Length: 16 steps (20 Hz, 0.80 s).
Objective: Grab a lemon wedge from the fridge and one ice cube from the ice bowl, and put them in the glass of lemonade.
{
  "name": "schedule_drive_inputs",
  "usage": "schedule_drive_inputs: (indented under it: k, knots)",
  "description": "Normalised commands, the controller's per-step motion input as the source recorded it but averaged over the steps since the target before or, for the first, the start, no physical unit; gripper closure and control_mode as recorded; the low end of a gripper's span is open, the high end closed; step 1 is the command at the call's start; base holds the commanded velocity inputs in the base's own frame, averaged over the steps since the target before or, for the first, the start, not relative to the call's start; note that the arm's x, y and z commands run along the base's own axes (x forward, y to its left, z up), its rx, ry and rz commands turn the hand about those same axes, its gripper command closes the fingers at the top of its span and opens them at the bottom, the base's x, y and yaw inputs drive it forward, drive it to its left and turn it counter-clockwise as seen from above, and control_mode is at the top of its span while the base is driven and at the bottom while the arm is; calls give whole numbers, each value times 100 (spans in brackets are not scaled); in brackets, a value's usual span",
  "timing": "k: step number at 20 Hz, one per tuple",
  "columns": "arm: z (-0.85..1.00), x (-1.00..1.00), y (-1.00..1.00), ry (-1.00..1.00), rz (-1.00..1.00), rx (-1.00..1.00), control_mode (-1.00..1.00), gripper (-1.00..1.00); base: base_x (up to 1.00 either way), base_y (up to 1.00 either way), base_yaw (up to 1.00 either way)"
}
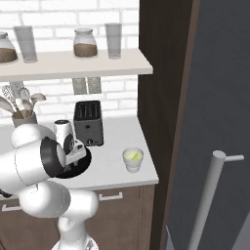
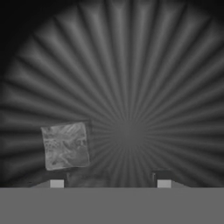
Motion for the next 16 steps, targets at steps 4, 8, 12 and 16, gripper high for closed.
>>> schedule_drive_inputs:
  k: [4, 8, 12, 16]
  knots:
    - [0, -1, 0, 0, 0, 0, -100, 100, 0, 0, 0]
    - [0, -5, 0, 1, 0, 0, -100, 100, 0, 0, 0]
    - [10, -11, 0, 2, -1, 0, -100, 100, 0, 0, 0]
    - [88, -40, -3, -2, -9, 0, -100, 100, 0, 0, 0]
